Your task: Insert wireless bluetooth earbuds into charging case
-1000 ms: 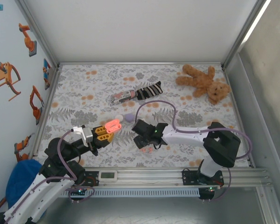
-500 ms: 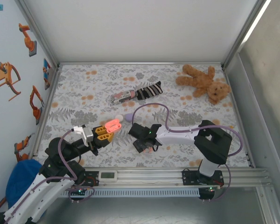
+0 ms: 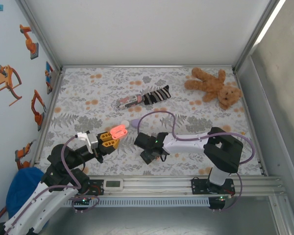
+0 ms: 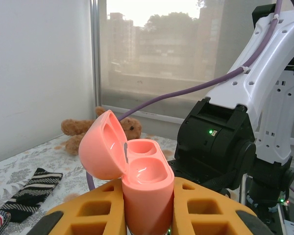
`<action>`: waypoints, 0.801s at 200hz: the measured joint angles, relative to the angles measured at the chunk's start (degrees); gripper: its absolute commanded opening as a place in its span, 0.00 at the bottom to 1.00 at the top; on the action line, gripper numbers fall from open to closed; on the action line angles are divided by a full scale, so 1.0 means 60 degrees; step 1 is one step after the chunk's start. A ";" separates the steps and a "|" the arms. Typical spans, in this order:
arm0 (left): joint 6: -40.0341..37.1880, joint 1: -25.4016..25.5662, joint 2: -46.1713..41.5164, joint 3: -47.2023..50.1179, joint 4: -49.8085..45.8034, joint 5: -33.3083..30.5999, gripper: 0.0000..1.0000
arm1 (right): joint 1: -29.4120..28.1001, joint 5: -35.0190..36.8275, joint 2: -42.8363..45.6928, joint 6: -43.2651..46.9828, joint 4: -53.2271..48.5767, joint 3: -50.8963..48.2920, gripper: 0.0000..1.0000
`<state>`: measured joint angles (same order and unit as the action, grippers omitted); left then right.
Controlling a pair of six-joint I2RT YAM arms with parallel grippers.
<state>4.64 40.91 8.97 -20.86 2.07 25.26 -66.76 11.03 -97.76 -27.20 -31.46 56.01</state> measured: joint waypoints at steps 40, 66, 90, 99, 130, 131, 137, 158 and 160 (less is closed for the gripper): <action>0.0000 0.0000 0.0000 0.0000 -0.0015 -0.0004 0.00 | -0.0131 -0.0091 0.0000 -0.0007 -0.0193 0.0000 0.84; 0.0000 0.0000 0.0000 0.0000 -0.0066 -0.0029 0.00 | -0.0160 -0.0146 0.0000 -0.0055 -0.0215 -0.0018 0.84; 0.0000 0.0000 0.0000 0.0000 -0.0069 -0.0044 0.00 | -0.0182 -0.0153 0.0036 -0.0142 -0.0186 -0.0069 0.84; 0.0000 0.0000 0.0000 -0.0004 -0.0069 -0.0051 0.00 | -0.0204 -0.0153 0.0040 -0.0157 -0.0189 -0.0076 0.84; 0.0000 0.0000 0.0011 0.0000 -0.0069 -0.0069 0.00 | -0.0248 -0.0189 0.0087 -0.0193 -0.0321 -0.0084 0.84; 0.0000 0.0000 0.0011 0.0000 -0.0069 -0.0069 0.00 | -0.0248 -0.0189 0.0095 -0.0193 -0.0335 -0.0084 0.84; 0.0000 0.0000 0.0011 0.0000 -0.0069 -0.0069 0.00 | -0.0259 -0.0189 0.0124 -0.0189 -0.0404 -0.0084 0.84; 0.0000 0.0000 0.0011 -0.0004 -0.0069 -0.0073 0.00 | -0.0266 -0.0233 0.0397 -0.0171 -0.0576 -0.0087 0.84; 0.0000 0.0000 0.0011 0.0000 -0.0069 -0.0073 0.00 | -0.0270 -0.0240 0.0430 -0.0171 -0.0594 -0.0087 0.84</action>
<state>4.64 40.91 9.04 -20.86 1.65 24.82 -68.38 9.58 -95.18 -28.23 -35.03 55.48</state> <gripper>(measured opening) 0.214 0.837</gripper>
